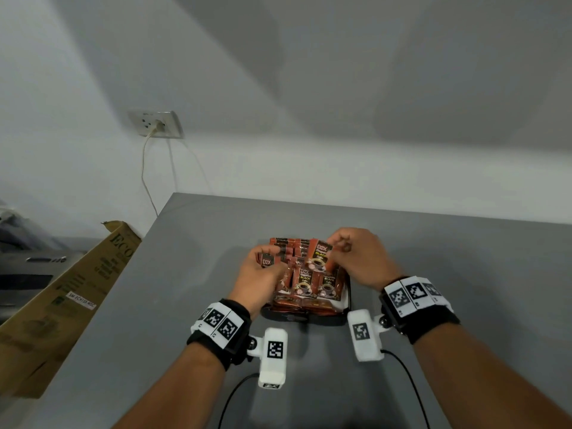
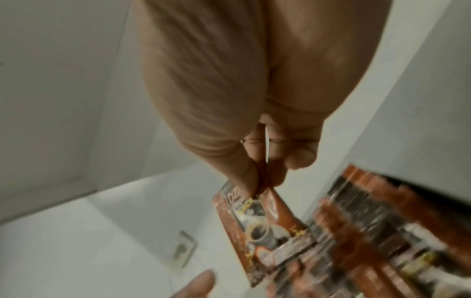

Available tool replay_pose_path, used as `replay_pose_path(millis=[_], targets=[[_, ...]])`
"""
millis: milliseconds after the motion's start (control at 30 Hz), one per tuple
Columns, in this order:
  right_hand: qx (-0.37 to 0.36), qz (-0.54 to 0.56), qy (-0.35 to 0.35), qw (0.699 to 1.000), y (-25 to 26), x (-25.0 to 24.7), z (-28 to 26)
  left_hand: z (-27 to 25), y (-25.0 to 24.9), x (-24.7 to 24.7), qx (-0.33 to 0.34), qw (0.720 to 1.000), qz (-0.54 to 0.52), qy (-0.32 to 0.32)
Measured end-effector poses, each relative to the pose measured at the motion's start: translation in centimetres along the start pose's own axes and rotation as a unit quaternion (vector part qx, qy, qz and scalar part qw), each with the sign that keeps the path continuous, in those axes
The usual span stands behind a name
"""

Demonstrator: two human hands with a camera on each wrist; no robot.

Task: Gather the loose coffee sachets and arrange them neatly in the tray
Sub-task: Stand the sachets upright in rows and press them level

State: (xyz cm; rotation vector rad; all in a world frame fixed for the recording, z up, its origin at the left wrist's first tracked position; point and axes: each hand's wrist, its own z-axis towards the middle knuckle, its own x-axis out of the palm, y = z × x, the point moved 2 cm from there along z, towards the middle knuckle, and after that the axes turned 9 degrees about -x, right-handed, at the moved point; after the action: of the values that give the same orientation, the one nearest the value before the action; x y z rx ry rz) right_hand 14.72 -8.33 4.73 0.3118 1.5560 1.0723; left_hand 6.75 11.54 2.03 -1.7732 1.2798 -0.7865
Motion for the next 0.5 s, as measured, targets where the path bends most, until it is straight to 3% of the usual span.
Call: replay_pose_path(millis=[133,300,500], targets=[[0.047,-0.11,0.047,0.992,-3.1,0.7,-0.4,0.0,0.8,-0.6,-0.021,1.0,0.002,-0.008],[0.069,-0.161,0.087,0.981,-5.0,2.8,-0.8,-0.5,1.2,-0.7,-0.018,1.0,0.021,-0.005],[0.054,-0.187,0.05,0.98,-5.4,4.0,-1.2,-0.5,1.6,-0.9,-0.009,0.999,0.042,-0.012]])
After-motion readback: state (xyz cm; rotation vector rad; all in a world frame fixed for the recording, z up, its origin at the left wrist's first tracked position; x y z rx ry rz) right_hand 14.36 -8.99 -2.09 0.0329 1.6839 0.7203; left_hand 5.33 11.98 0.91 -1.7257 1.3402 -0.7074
